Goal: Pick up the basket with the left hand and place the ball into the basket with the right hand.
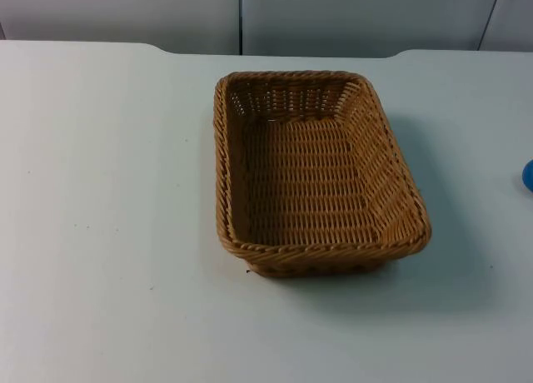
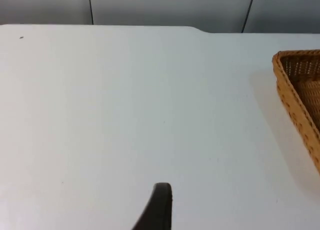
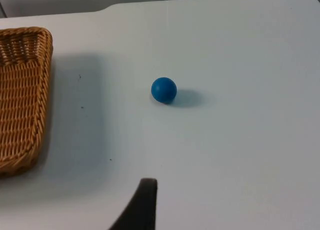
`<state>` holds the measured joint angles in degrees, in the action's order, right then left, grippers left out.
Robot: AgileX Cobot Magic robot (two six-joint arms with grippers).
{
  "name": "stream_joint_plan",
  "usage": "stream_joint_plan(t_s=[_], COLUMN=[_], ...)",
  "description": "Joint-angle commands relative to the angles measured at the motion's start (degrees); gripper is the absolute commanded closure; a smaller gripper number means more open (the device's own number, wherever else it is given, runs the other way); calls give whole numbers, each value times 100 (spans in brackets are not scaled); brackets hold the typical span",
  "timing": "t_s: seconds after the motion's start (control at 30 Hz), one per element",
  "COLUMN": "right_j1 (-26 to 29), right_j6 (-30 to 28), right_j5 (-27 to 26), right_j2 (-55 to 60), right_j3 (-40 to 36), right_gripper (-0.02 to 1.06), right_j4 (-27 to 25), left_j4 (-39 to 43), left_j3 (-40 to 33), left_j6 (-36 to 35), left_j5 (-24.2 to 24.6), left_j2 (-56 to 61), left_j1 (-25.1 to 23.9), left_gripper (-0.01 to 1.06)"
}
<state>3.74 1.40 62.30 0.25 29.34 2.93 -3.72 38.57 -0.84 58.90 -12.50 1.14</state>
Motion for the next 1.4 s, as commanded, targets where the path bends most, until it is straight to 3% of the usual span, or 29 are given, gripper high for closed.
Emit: stream_joint_plan(t_s=[0.0, 0.4, 0.87, 1.03, 1.37], right_j1=[37, 37, 37, 37, 37], right_j6=[8, 8, 8, 8, 8], right_j5=[-51, -51, -51, -51, -51], right_j2=[-25, -25, -25, -25, -25], right_j3=[-22, -22, -22, -22, -22], right_gripper=[13, 13, 13, 13, 13], right_j4=[-8, -8, -8, -8, -8], left_j4=[-72, -424, -2658, -3182, -3429], left_j3=[290, 879, 1281, 1302, 1874], left_j6=[-34, 416, 2237, 2733, 2937], left_j5=[-403, -1076, -1826, -1961, -2025], left_j2=[-520, -2365, -5013, -5843, -6987], left_j1=[-29, -29, -29, -29, 209], left_gripper=[24, 24, 24, 24, 24])
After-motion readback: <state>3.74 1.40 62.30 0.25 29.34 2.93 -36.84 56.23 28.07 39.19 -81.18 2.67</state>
